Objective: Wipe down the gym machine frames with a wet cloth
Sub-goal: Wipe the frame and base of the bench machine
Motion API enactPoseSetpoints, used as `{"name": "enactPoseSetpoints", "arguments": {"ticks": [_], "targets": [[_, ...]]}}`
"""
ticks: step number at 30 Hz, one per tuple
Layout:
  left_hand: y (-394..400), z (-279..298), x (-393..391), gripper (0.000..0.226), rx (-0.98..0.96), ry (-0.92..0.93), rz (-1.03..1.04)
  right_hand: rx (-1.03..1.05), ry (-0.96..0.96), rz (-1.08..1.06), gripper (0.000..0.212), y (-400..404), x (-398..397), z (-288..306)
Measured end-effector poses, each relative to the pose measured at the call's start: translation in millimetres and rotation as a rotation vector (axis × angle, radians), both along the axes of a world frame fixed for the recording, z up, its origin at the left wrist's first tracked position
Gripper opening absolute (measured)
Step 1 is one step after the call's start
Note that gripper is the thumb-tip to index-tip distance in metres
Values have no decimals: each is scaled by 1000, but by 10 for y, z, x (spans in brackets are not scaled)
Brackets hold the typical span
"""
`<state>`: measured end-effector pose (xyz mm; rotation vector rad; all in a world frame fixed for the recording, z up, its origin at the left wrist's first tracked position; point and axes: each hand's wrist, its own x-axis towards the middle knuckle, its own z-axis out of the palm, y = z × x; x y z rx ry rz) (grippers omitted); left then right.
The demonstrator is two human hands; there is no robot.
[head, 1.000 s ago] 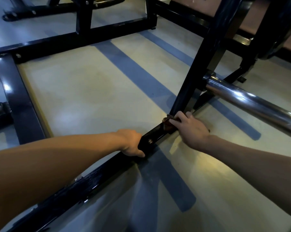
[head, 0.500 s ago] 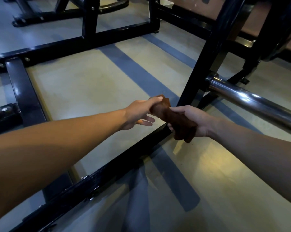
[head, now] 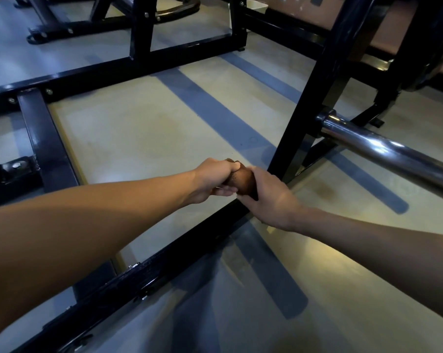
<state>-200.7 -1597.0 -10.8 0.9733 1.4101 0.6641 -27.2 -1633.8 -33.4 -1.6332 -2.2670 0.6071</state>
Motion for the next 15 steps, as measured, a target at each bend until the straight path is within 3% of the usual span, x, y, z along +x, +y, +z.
{"name": "enactPoseSetpoints", "arguments": {"ticks": [2,5,8,11,15], "targets": [[-11,4,1,22,0,-19,-13,2,43,-1,53,17,16,6],[-15,-36,21,28,7,31,-64,-2,14,16,62,36,150,21],[-58,-135,74,34,4,35,-85,199,-227,226,67,38,305,-8],[-107,-222,100,28,4,39,-108,386,-368,410,59,71,461,-14],[-148,-291,105,31,-4,57,-149,363,-423,554,57,109,605,-90]]}}
